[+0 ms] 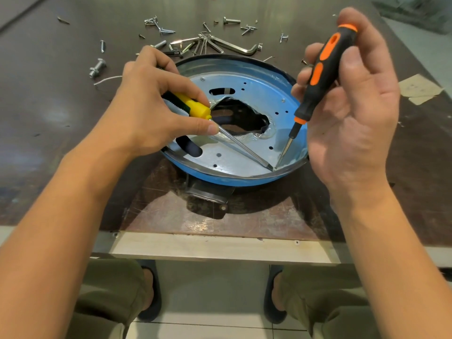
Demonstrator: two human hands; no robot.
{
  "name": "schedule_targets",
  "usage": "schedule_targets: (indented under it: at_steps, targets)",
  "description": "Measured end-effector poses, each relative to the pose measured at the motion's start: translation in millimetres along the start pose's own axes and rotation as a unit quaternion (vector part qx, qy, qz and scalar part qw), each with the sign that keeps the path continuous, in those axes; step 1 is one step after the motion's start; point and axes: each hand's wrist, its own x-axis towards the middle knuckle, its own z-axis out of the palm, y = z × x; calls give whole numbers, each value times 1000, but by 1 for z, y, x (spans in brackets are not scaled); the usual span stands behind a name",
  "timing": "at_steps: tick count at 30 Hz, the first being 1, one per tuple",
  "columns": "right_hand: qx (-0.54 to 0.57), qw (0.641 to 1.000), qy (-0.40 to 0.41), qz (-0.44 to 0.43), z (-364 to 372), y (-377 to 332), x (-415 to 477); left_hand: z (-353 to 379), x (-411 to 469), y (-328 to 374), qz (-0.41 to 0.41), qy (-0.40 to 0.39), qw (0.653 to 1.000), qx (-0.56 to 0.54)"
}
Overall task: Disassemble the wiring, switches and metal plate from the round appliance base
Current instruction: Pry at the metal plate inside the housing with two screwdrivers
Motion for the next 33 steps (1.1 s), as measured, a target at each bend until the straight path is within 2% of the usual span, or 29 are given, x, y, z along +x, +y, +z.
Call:
schedule_targets:
  at_steps: [19,25,33]
  targets:
    - [0,1000,15,-15,2,1,2,1,0,0,0,2,1000,3]
    - [34,999,23,14,-1,-1,0,0,0,-1,1,1,1000,2]
    - [-12,1000,5,-23,-2,2,0,0,-1,1,0,1,1000,-1]
